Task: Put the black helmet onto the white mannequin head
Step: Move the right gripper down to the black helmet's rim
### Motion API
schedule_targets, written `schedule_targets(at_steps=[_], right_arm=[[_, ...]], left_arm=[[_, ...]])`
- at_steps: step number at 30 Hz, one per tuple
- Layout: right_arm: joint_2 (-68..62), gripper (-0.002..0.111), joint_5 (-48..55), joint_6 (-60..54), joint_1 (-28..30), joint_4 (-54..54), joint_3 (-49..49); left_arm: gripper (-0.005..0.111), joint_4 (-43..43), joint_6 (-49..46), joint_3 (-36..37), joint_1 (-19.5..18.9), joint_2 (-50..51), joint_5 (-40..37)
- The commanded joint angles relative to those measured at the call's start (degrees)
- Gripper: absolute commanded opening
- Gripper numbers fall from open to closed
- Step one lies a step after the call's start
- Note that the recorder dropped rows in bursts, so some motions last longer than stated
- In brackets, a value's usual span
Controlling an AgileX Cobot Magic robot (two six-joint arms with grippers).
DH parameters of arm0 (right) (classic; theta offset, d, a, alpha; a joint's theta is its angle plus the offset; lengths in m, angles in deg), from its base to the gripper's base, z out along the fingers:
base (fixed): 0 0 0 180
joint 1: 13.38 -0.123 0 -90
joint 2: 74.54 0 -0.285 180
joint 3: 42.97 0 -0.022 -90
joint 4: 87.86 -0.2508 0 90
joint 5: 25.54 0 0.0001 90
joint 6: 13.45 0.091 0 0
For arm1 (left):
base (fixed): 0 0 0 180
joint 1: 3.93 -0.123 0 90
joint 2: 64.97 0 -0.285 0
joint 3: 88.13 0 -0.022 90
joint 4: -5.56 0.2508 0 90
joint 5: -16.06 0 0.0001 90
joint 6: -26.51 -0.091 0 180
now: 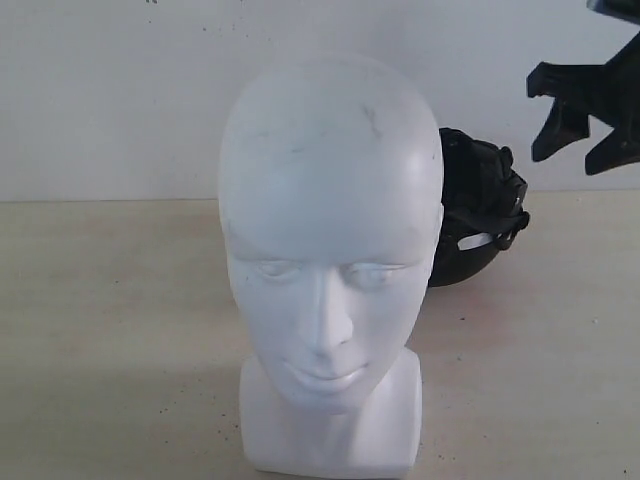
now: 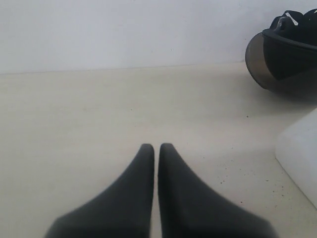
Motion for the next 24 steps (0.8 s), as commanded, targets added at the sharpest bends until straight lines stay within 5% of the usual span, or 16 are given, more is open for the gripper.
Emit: schedule_targets(at_steps=[1,9,24], right_arm=[[-4.01,0.059,-0.84,-1.86,-1.49,-2.2,-0.61],[-9.14,0.058,-10.47,3.85,-4.48,0.16,-0.61],[-12.49,0.058,-12.29,8.99,-4.58,-1.46,-0.61]], left_arm=[[0.004,0.09,0.56,0.17,-0.19,-0.18,0.07],[0.004,0.09,0.56,0.17,-0.19,-0.18,0.07],[0.004,0.09,0.56,0.17,-0.19,-0.18,0.07]])
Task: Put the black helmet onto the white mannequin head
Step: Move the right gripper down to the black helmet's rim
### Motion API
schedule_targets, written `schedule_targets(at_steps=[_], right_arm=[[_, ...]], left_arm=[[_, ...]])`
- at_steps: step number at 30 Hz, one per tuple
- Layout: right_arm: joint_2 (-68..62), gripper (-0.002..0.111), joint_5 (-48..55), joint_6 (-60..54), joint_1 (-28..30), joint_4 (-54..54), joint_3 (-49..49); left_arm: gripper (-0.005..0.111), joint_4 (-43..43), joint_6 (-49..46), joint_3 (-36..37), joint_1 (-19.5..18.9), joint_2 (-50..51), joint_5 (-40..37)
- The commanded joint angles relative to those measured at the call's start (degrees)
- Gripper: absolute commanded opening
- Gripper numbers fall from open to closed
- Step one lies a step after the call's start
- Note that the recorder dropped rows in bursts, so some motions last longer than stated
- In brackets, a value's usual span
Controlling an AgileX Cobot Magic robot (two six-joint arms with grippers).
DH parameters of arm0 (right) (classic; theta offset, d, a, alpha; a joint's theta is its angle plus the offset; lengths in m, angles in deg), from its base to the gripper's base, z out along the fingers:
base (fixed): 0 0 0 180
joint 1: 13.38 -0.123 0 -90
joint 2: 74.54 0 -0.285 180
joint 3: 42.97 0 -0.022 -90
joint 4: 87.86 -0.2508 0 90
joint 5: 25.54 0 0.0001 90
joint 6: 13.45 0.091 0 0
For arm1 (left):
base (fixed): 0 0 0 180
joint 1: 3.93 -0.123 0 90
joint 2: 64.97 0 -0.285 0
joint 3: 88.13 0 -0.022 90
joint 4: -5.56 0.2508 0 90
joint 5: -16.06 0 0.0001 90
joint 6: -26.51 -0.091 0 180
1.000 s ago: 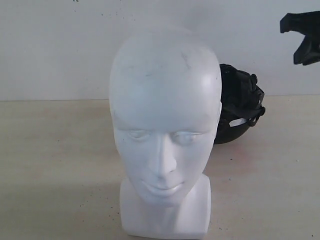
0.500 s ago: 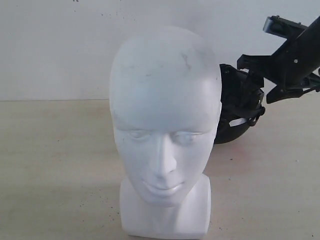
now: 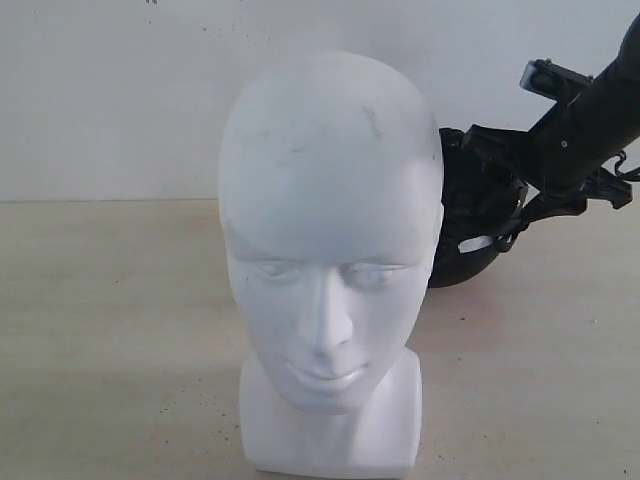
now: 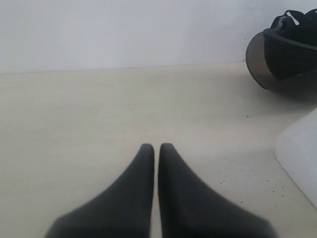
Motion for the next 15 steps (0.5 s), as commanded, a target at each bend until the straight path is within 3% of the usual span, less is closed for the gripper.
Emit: schedule_targets(at_steps=[1,11,15], right_arm=[[-0.53,0.058,-1.83,1.57,-0.08,-0.6,-0.51],[-2.15,0.058,-3.68,5.38,-0.08,1.86,-0.51],[-3.0,0.048,-3.32,8.45,-0.08,5.99,-0.55]], left_arm=[[0.004,0.09,0.56,0.17,-0.19,-0.18,0.07],[0.004,0.09,0.56,0.17,-0.19,-0.18,0.07],[0.004,0.09,0.56,0.17,-0.19,-0.18,0.07]])
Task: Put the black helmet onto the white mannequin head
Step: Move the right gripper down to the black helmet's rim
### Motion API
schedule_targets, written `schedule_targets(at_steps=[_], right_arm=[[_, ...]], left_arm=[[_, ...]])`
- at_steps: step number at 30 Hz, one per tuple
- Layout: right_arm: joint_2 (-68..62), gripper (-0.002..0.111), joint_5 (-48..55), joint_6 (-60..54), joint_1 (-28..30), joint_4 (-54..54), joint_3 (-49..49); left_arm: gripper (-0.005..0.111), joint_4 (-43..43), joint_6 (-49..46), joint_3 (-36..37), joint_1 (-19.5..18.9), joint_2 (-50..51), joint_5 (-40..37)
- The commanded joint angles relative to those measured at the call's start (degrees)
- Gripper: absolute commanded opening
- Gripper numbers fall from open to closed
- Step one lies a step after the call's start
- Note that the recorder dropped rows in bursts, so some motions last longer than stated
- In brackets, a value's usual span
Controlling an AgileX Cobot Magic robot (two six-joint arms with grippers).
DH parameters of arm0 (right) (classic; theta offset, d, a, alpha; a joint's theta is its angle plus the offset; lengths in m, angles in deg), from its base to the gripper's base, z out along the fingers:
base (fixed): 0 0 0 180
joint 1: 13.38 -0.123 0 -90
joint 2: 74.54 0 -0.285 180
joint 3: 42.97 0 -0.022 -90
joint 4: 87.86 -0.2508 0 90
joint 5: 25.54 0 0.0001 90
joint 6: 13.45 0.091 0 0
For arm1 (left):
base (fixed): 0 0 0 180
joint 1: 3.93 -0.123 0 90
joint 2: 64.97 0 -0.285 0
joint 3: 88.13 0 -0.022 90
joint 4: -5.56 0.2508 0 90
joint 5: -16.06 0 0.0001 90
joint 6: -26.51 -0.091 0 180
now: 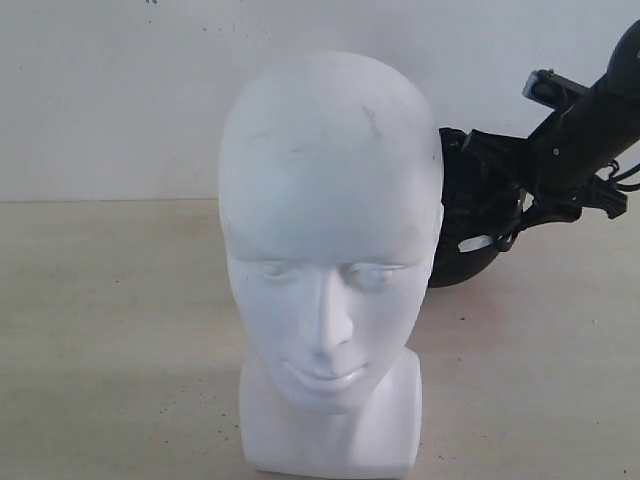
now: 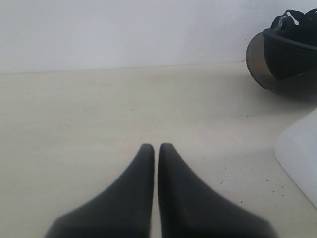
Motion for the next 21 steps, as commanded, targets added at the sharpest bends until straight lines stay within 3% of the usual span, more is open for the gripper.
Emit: schedule_targets(at_steps=[1,11,17,21], right_arm=[[-0.67,0.044,-0.1,2.87,-0.08,4.31,-0.31],[-0.88,0.0,-2.68,3.08,-0.08,7.8,-0.31],[-0.88,0.0,-3.0,5.49,0.38,15.88,-0.31],[-0.88,0.0,-2.17,7.73,3.63,17.11,-0.31]], left_arm=[[0.004,0.09,0.56,0.17,-0.19,-0.18,0.07],[0.004,0.09,0.56,0.17,-0.19,-0.18,0.07],[0.004,0.09,0.56,0.17,-0.19,-0.18,0.07],[0.004,0.09,0.56,0.17,-0.19,-0.18,0.07]])
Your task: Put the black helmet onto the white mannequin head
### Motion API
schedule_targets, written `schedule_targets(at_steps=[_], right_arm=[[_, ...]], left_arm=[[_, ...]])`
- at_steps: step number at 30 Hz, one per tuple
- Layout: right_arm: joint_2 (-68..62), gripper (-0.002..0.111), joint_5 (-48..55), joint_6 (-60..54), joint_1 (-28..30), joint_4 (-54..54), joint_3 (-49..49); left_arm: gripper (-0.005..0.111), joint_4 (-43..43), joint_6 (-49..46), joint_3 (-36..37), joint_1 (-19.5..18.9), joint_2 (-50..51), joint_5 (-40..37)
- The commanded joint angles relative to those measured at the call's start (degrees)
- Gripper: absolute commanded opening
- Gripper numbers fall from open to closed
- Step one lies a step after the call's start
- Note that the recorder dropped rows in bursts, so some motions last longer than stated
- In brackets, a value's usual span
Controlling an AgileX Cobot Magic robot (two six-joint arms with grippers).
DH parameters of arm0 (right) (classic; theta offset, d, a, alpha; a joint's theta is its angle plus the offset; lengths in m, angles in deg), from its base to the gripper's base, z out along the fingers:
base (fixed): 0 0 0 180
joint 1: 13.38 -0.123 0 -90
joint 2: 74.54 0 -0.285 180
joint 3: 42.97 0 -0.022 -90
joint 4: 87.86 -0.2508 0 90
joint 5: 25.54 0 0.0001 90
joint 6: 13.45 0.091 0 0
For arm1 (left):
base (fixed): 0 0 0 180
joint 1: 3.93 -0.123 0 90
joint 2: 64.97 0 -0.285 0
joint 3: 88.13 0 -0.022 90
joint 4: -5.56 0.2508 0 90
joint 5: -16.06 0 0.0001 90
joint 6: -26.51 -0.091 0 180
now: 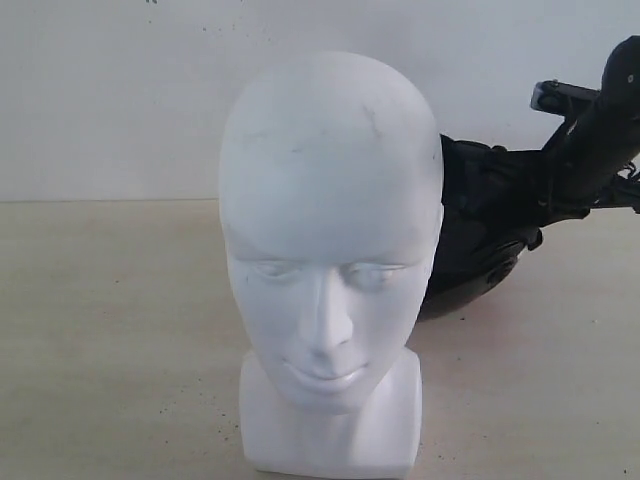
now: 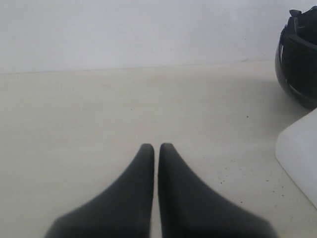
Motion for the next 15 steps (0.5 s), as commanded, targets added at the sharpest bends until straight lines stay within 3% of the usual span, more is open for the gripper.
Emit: schedule_targets(at_steps=[1,15], right_arm=[[0.48,0.0,1.2,0.62,4.8,2.12,-0.31],[5.97,0.0,10.13,-24.63,12.3,10.78,-0.31]], left_arm=[[0.004,0.09,0.56,0.17,-0.19,-0.18,0.07],[0.004,0.09,0.56,0.17,-0.19,-0.18,0.07]])
